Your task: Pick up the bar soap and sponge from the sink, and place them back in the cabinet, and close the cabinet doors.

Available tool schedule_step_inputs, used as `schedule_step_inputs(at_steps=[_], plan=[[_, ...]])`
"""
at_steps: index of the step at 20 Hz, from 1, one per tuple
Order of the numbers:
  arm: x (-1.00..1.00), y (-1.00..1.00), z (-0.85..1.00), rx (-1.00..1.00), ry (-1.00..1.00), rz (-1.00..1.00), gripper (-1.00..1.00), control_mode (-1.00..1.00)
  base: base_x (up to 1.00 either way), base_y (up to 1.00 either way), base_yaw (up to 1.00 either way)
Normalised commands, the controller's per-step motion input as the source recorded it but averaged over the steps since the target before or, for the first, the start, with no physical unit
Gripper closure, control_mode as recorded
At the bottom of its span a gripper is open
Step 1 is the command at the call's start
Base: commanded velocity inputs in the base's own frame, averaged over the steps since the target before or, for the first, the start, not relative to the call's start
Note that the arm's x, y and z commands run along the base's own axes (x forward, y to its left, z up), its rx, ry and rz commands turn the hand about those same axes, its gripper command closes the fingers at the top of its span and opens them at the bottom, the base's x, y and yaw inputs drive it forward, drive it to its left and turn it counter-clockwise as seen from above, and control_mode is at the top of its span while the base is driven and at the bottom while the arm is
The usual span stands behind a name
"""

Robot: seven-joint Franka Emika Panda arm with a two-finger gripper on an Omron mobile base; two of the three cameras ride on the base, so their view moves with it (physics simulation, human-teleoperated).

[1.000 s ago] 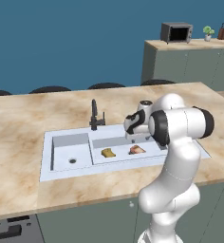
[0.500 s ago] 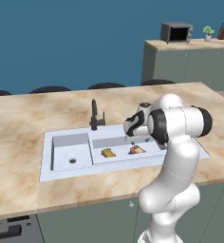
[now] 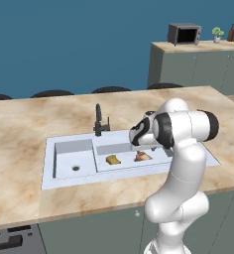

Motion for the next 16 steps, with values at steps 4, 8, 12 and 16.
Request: schedule_step_inputs(at_steps=[4,8,12,16], plan=[[0.00,0.00,-0.15,0.00,0.00,0.00,-1.00,-1.00,0.00,0.00,0.00],[0.00,0.00,-0.18,0.00,0.00,0.00,-1.00,-1.00,0.00,0.00,0.00],[0.00,0.00,-0.13,0.00,0.00,0.00,-1.00,-1.00,0.00,0.00,0.00],[0.00,0.00,-0.10,0.00,0.00,0.00,-1.00,-1.00,0.00,0.00,0.00]])
